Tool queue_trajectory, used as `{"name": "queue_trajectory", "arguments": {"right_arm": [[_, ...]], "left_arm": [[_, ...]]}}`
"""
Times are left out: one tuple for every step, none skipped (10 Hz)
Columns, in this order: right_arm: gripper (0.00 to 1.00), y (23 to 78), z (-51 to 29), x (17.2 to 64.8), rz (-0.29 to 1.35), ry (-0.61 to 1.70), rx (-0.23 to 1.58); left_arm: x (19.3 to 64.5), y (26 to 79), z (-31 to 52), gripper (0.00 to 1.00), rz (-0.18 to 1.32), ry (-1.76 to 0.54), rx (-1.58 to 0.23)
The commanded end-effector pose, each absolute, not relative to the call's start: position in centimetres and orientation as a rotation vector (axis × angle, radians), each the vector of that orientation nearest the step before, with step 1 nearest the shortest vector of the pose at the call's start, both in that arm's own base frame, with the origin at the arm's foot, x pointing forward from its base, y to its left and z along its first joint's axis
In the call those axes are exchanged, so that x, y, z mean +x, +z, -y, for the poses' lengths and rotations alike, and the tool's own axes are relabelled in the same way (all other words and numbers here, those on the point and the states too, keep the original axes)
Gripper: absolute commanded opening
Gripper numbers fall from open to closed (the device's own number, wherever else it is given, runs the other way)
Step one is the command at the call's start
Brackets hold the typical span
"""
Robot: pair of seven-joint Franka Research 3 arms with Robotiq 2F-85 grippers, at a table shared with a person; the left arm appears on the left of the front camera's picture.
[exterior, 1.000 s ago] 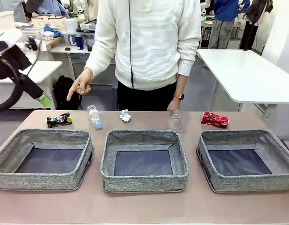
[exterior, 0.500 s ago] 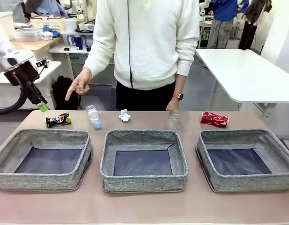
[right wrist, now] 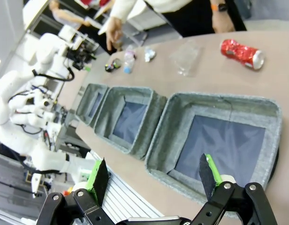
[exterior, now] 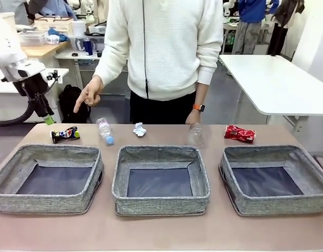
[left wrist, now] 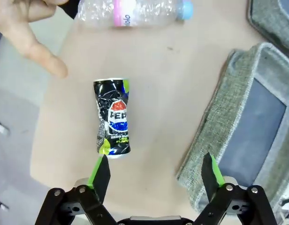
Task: Sort the waste into the appropriate baskets.
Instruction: Pick up the waste item pointed out by the person.
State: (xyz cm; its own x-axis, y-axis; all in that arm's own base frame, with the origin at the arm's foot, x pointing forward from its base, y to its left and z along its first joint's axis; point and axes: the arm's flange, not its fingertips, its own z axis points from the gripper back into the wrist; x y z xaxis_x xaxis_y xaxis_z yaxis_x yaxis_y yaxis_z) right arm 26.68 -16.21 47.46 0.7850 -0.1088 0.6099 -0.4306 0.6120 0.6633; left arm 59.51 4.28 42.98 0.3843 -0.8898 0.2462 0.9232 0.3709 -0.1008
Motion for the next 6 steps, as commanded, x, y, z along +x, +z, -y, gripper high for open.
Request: {"name": "queue_trajectory", "arguments": {"right_arm": [[1.0,47.7,16.3,26.9,0.691,0.221,0.919],[1.0,47.7,16.3,26.9,0.691,0.221,0.919],[1.0,47.7,16.3,26.9,0.691,0.221,0.919],[1.0,47.7,16.3,26.9,0.691,0.221,0.919],[1.0,47.7,16.3,26.9,0.691,0.221,0.919],[1.0,47.7,16.3,26.9,0.691,0.221,0.919]], "left_arm": [[60.0,42.4,-3.8,1.0,0.22,-1.187,-0.031],[61.1,41.2,-3.8,1.0,0.227,-1.255,-0.001],[61.8,40.3,-3.9,1.0,0.26,-1.271,0.035],[62.4,39.6,-4.1,1.0,0.276,-1.286,0.031],[63.1,38.8,-4.3,1.0,0.254,-1.304,-0.007],[63.8,37.7,-4.7,1.0,0.206,-1.282,-0.031]]}}
